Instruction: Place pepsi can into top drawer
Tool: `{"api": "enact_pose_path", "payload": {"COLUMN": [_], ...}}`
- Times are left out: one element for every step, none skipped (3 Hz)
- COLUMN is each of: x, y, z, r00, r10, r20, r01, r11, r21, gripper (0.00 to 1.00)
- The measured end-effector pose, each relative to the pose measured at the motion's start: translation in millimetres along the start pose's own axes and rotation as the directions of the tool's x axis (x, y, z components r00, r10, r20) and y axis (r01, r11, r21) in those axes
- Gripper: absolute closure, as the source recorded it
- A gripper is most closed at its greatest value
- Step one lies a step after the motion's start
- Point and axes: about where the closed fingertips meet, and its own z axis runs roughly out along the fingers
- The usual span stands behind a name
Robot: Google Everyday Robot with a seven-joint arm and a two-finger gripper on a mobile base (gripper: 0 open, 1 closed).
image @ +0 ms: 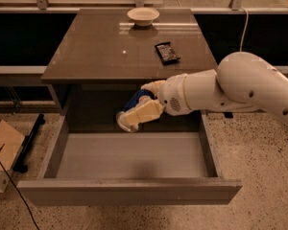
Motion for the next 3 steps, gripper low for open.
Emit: {"api": "enact_pose_path", "payload": {"x": [65.6,99.1,134.7], "y": [-3.3,-14.2,-28.2], "z": [31.9,52.5,73.3], "r00": [0.992,0.984,0.972], "r10": [0.082,0.129,0.186], "r20": [-0.092,-0.120,-0.145], "r01": [-0.083,-0.129,-0.182], "r11": [0.9965,0.9917,0.9824], "r21": [-0.011,0.007,0.043], "gripper": [1.00,1.00,0.81]}}
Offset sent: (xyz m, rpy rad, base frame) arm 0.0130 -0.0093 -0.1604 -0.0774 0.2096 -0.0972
